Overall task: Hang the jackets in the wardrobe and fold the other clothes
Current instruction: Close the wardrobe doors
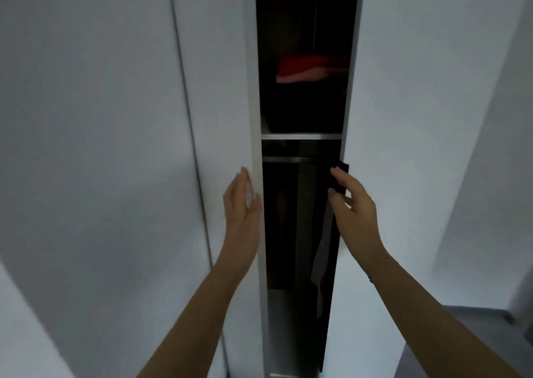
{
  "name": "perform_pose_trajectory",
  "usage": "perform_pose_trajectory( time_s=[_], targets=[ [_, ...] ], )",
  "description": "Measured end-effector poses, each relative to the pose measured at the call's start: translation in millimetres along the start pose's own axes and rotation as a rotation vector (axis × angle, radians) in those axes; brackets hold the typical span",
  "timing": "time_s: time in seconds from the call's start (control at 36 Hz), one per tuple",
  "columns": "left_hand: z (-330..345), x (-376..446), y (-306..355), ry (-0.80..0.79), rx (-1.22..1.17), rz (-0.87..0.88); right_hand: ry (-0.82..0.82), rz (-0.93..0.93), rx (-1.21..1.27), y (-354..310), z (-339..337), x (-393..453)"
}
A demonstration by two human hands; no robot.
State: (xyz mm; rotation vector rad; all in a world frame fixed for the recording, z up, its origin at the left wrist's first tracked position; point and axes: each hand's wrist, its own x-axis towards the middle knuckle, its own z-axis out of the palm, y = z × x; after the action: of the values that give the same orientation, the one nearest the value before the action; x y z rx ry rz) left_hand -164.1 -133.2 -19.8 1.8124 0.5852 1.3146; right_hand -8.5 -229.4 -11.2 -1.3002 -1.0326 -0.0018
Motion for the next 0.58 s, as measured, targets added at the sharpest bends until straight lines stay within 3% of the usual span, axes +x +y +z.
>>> perform_pose_trajectory(
  time_s=[0.14, 0.22, 0.39, 0.47, 0.58],
  targets=[
    [55.5, 37.8, -17.8, -0.183, 0.24, 0.212, 0.01, -0.102, -0.287, 33.5, -42.1, 43.7],
    [91.8, 76.4, -28.1, -0.237, 0.375, 0.238, -0.008, -0.185, -0.458, 56.0, -61.3, 76.2],
    [137.8, 118.4, -64.2, -0.231, 0.761, 0.253, -0.196, -0.208, -0.833, 114.0, -74.7, 132.3],
    [146.6, 133.5, -79.7, -0.234, 0.84, 0.278, -0.172, -0.288, -1.043, 142.2, -70.4, 146.0],
    [157.7, 157.4, -97.3, -0.249, 0.952, 0.302, -0.085, -0.306, -1.06, 165.1, -53.8, 163.2]
  ],
)
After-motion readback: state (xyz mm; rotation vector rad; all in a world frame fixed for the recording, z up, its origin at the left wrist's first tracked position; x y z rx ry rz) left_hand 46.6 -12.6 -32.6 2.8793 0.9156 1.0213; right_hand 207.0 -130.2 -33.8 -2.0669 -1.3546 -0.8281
